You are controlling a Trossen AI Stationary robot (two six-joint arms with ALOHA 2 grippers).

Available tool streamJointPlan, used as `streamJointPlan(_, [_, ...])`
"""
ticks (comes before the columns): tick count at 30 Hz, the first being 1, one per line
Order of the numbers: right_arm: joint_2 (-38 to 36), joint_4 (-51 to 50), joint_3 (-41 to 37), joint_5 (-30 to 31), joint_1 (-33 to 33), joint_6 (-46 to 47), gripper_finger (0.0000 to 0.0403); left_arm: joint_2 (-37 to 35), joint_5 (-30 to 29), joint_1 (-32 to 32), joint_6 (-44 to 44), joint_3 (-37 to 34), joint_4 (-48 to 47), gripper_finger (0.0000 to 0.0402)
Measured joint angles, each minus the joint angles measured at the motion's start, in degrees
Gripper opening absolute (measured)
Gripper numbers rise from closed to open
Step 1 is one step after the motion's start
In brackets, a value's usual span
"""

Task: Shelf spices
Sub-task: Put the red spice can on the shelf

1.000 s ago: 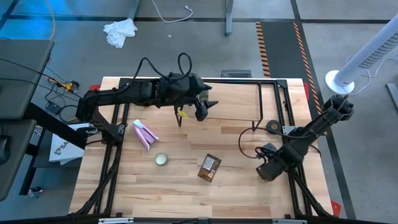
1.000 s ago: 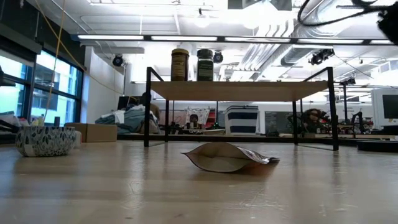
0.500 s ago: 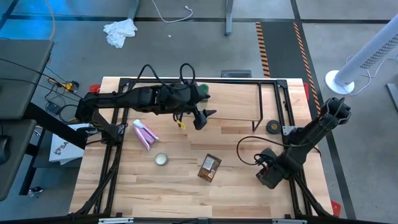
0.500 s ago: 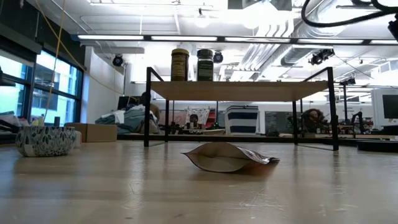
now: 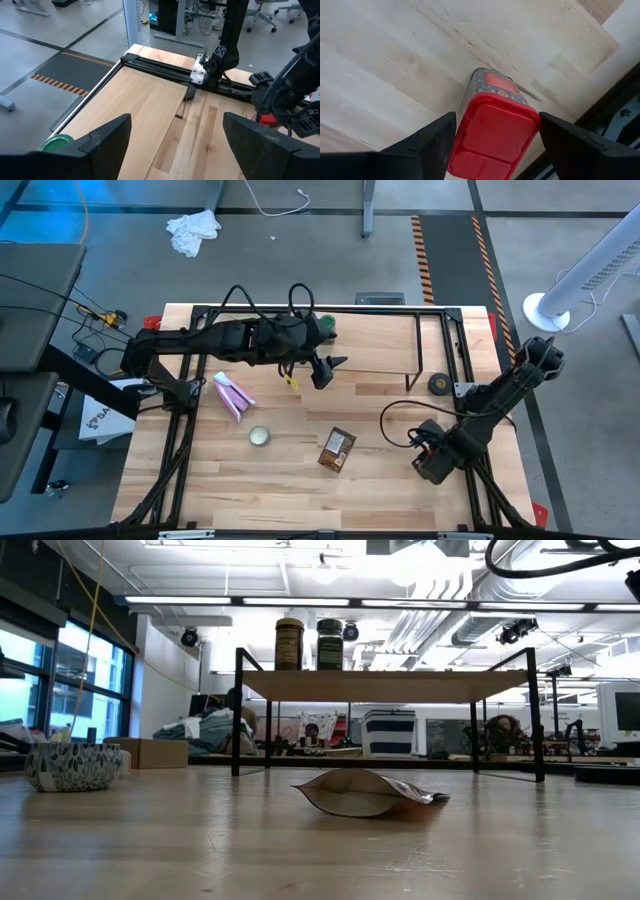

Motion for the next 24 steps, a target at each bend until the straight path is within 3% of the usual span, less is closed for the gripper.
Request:
streamJointPlan(11, [0.50, -0.05, 0.00, -1.61, 0.09, 8.18, 0.0277, 0.00, 0.00, -0.93, -0.13, -0.02, -2.85, 0.0310])
streamJointPlan(19, [6.86, 4.08, -0.04, -4.15, 0.09, 9.21, 0.0275, -1.63, -2.25, -1.52, 2.24, -0.02, -3.69, 0.0310])
streamJointPlan(21, [7.52, 3.70, 0.35, -2.65, 0.03, 10.83, 0.0257, -3.07, -3.57, -1.55, 3.49, -0.02, -3.59, 0.0310])
streamJointPlan(24, [7.41, 1.36, 3.40, 1.18, -0.43, 11.97, 0.0199, -6.40, -5.55, -1.57, 3.98, -0.02, -5.12, 0.0310])
